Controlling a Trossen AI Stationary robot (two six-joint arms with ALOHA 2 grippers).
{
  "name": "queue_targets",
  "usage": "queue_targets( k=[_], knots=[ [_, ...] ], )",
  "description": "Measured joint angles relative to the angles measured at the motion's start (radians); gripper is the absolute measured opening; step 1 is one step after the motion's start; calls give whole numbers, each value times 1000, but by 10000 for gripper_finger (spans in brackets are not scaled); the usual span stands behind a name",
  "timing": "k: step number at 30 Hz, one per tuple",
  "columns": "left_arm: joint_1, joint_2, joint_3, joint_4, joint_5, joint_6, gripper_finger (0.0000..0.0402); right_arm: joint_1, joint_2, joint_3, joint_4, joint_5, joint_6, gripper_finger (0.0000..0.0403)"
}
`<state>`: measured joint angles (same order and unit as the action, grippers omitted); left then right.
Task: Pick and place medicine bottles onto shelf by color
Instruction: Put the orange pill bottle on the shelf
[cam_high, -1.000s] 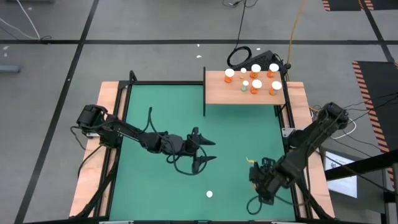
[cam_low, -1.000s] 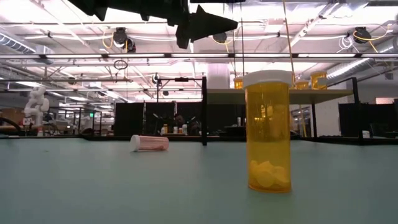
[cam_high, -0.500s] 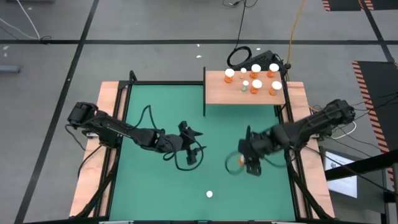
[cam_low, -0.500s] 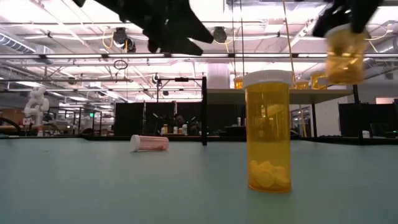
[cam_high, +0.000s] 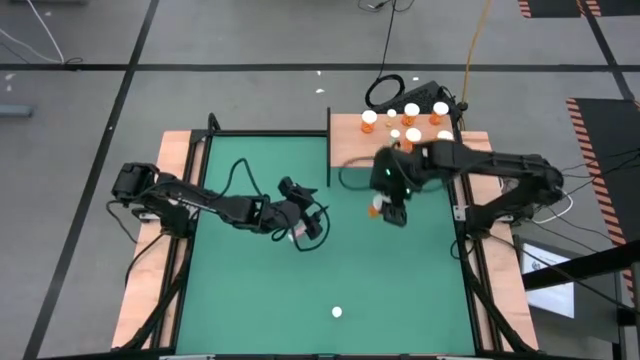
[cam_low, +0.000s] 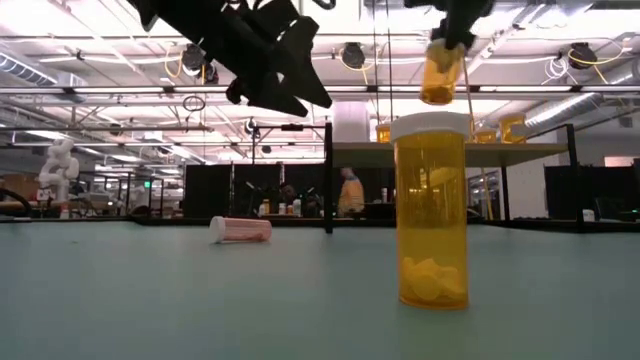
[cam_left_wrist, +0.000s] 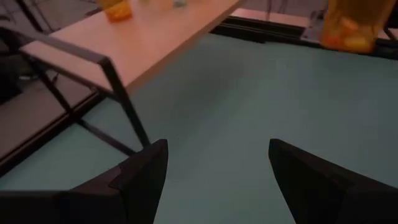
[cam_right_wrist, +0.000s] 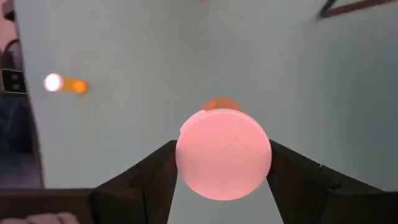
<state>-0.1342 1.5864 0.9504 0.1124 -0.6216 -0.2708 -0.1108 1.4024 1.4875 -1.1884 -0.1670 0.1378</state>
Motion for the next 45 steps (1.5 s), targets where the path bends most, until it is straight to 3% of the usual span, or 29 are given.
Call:
queue_targets(
  k=[5, 14, 22, 25, 33, 45],
  knots=[
    [3, 0, 0, -14, 0, -25, 278, -93, 132, 244, -194, 68, -147, 216],
    [2, 0, 0, 5, 0, -13, 278, -232, 385, 564, -383, 64, -338, 212],
    [10, 0, 0, 96, 0, 43, 278, -341, 457, 601, -384, 73, -450, 211],
    [10, 0, 0, 128, 0, 69, 278, -379, 457, 601, -382, 117, -467, 211],
    [19, 0, 0, 157, 0, 91, 278, -475, 456, 601, -383, 116, -460, 211],
    [23, 0, 0, 197, 2, 114, 278, -501, 505, 601, -382, 110, -414, 212]
  ],
)
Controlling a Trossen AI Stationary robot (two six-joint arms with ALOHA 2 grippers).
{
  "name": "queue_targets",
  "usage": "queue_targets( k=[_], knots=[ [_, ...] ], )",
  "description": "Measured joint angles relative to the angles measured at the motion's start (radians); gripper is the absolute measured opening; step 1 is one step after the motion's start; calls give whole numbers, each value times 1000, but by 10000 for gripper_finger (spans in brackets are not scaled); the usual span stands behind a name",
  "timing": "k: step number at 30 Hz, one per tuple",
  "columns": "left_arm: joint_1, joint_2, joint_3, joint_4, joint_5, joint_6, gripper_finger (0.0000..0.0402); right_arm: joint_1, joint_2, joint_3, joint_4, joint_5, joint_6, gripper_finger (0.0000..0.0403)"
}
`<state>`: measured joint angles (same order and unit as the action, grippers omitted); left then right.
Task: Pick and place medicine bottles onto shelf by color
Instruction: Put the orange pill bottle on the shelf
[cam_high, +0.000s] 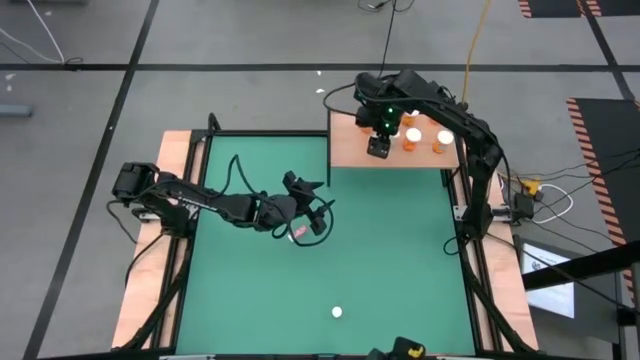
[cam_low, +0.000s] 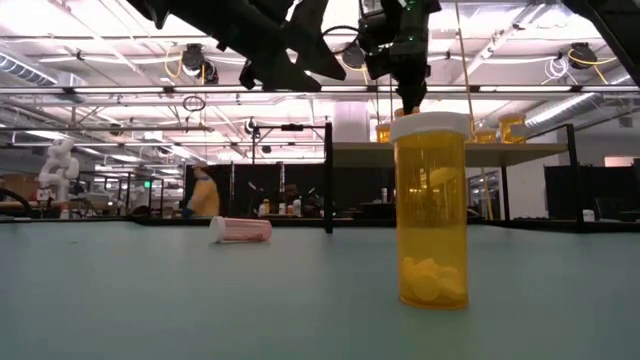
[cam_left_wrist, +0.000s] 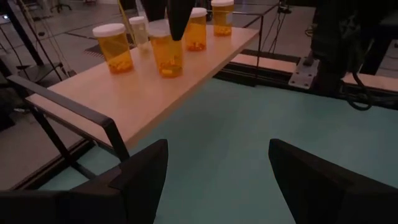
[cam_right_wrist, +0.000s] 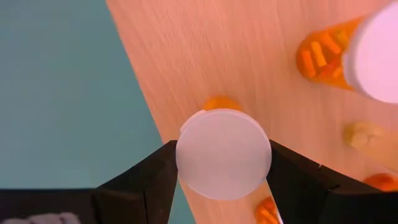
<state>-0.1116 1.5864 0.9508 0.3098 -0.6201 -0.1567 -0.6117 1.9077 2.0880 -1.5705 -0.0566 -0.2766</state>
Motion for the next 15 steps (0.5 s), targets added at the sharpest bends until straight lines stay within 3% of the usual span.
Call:
queue_targets(
  k=[15],
  knots=[
    [13, -2, 0, 12, 1, 48, 278, -17, 18, 0, 50, -24, 0, 214]
  ],
)
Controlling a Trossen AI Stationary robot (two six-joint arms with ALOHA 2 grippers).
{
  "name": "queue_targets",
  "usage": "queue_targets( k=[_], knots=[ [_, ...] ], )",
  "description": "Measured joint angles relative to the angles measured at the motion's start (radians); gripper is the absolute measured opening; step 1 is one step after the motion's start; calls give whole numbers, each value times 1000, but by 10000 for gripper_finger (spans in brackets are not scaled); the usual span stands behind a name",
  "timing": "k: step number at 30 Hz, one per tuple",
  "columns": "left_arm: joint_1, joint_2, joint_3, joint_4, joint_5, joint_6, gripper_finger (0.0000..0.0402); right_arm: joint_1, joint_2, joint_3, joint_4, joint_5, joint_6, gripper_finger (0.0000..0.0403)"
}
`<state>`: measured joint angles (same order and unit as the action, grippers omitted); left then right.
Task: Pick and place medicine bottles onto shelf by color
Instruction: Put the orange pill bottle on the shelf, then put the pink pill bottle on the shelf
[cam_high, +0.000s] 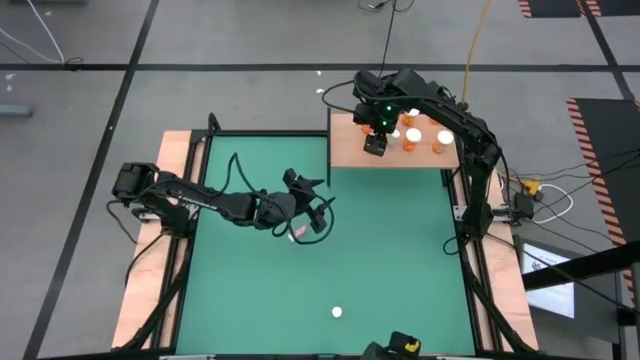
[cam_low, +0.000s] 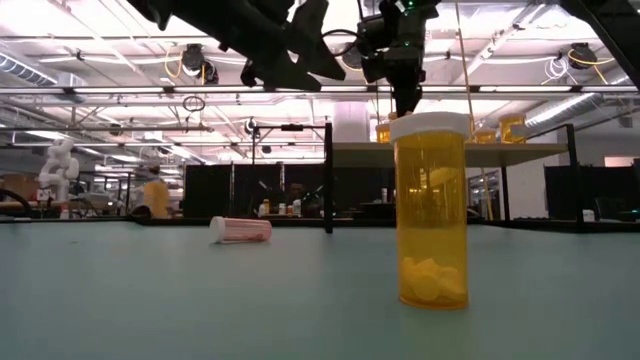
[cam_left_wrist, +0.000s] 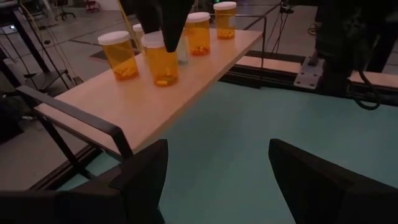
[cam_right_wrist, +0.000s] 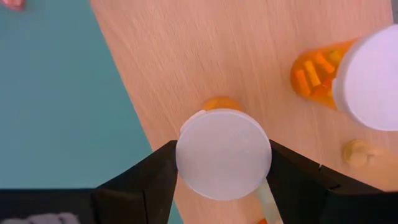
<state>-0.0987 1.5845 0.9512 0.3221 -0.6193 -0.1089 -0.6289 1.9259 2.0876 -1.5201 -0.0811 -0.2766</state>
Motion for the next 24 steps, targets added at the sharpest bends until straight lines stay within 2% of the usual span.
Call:
queue_targets(
  k=[11, 16, 24],
  knots=[
    [8, 0, 0, 13, 19, 0, 278, 0, 0, 0, 41, 9, -5, 221],
    [8, -1, 0, 13, 19, 2, 278, 2, 0, 0, 50, 55, -4, 246],
    [8, -1, 0, 12, 20, 2, 278, 3, -23, 0, 46, 54, 5, 294]
  ],
)
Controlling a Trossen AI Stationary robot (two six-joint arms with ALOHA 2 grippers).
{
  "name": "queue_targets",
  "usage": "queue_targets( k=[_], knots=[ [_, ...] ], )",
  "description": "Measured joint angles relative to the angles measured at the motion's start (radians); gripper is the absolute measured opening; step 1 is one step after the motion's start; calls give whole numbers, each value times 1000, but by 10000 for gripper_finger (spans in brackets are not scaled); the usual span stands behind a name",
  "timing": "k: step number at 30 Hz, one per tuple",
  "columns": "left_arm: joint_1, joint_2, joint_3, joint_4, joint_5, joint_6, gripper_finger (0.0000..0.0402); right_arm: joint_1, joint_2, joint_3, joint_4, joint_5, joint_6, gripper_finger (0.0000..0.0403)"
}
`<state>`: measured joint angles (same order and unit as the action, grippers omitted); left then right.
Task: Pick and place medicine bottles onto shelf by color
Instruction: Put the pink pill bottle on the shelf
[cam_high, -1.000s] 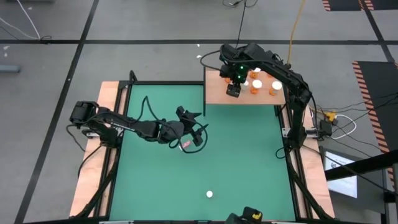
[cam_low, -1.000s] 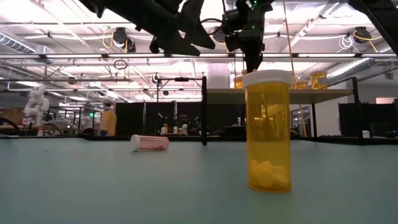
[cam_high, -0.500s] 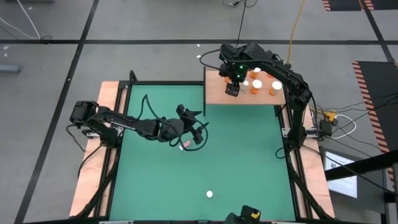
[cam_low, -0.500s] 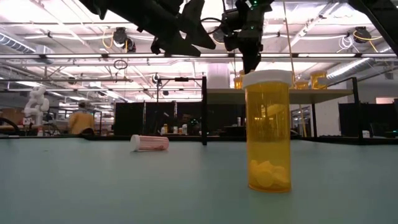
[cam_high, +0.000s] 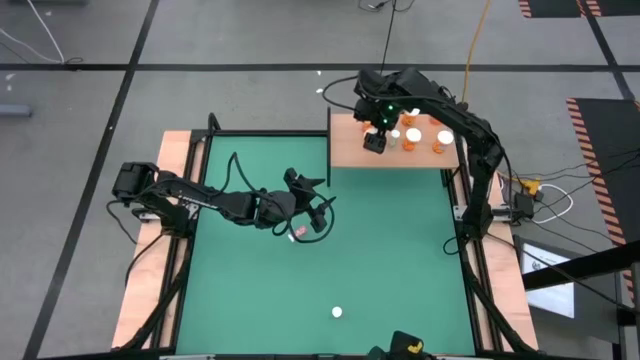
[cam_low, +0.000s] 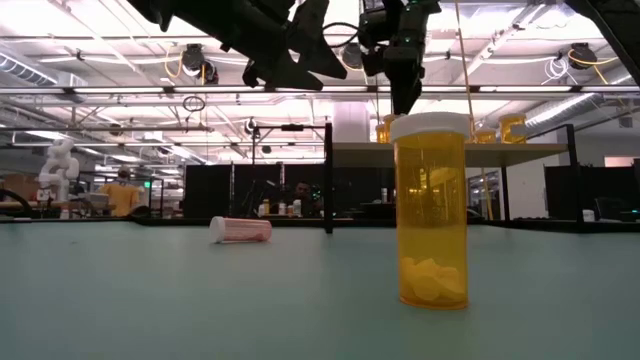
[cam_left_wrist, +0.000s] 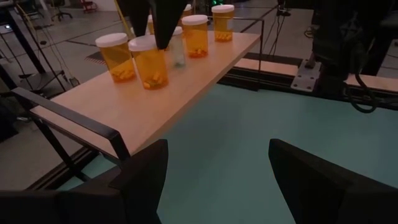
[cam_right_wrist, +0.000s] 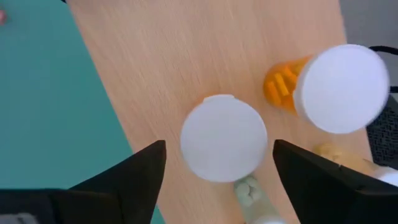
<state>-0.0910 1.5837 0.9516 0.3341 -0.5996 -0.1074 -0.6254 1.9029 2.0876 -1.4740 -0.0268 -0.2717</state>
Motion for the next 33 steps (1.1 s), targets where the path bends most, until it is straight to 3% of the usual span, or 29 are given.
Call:
queue_targets(
  k=[11, 14, 18, 21, 29, 33],
  knots=[
    [0, 0, 0, -54, 9, 0, 278, 50, -190, -1, 2, -1, 80, 302],
    [0, 0, 0, -77, 14, 0, 278, 108, -271, -1, -5, -1, 125, 302],
    [0, 0, 0, -92, 94, 5, 278, 224, -394, -54, 43, -1, 185, 302],
    [-3, 0, 0, -102, 162, 4, 278, 330, -500, -160, 130, 1, 236, 302],
    [-41, 0, 0, -154, 170, -6, 278, 643, -783, -585, 453, 113, 348, 302],
    [-86, 0, 0, -255, 169, -93, 278, 768, -871, -761, 586, 181, 379, 302]
  ],
)
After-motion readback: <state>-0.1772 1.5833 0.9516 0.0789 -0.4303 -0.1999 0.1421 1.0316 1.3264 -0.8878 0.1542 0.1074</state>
